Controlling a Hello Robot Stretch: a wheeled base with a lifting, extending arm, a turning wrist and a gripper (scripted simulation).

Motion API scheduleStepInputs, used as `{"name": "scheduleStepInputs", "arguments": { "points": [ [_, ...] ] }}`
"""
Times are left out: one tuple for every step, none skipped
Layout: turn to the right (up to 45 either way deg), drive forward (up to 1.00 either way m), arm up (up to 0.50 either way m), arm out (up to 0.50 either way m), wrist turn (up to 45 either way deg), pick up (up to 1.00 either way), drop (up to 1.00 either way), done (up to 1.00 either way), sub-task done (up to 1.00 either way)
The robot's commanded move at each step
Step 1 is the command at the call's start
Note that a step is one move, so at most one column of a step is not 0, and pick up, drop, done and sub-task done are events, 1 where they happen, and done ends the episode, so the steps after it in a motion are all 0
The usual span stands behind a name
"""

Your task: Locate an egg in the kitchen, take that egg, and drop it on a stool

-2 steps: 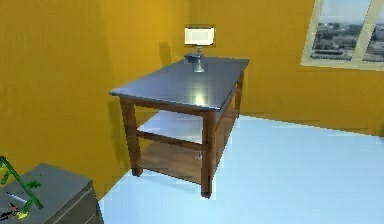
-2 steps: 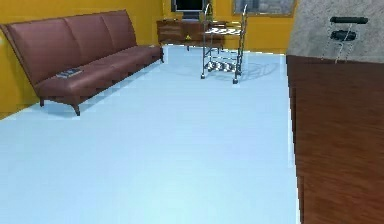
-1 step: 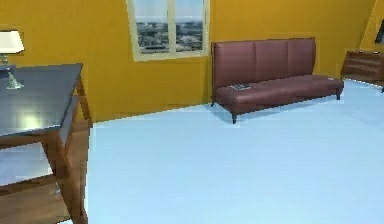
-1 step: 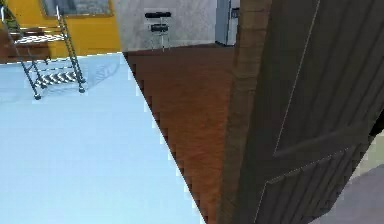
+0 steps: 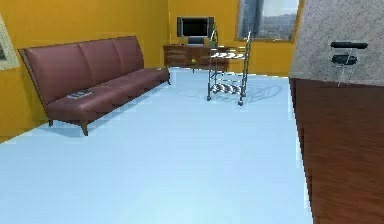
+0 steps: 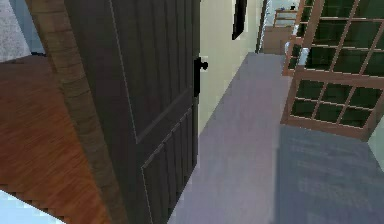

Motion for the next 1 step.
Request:
{"name": "scheduleStepInputs", "arguments": {
  "points": [
    [12.0, 0.00, 0.00, 0.00, 0.0, 0.00, 0.00, 0.00, 0.00]
  ]
}}
